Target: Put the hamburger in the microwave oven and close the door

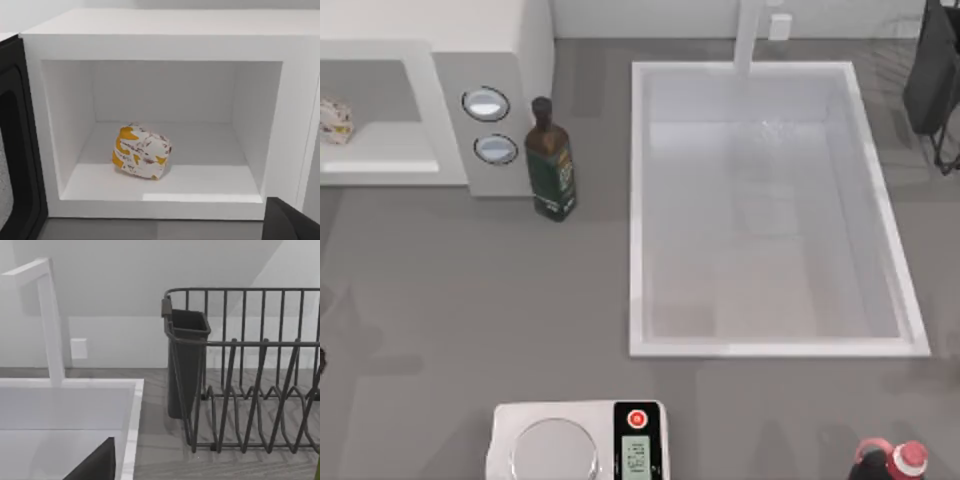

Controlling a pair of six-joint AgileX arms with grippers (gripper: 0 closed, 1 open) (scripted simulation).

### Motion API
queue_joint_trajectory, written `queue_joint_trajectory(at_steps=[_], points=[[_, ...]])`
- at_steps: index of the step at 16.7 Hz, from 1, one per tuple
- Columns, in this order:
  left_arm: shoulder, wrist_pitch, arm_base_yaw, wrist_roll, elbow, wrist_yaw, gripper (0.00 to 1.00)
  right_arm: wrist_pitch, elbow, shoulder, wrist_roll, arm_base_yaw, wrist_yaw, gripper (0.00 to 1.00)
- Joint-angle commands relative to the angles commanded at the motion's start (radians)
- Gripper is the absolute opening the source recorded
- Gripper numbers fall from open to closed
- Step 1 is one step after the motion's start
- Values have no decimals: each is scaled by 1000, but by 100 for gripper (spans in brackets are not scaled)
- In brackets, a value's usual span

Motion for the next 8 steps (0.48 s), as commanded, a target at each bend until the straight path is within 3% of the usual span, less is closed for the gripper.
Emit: queue_joint_trajectory(at_steps=[3, 8], points=[[60, 61, -52, 1, 7, -53, 0, 0, 0, 0, 0, 0, 0, 100], [58, 58, -49, 2, 5, -51, 0, 0, 0, 0, 0, 0, 0, 100]])
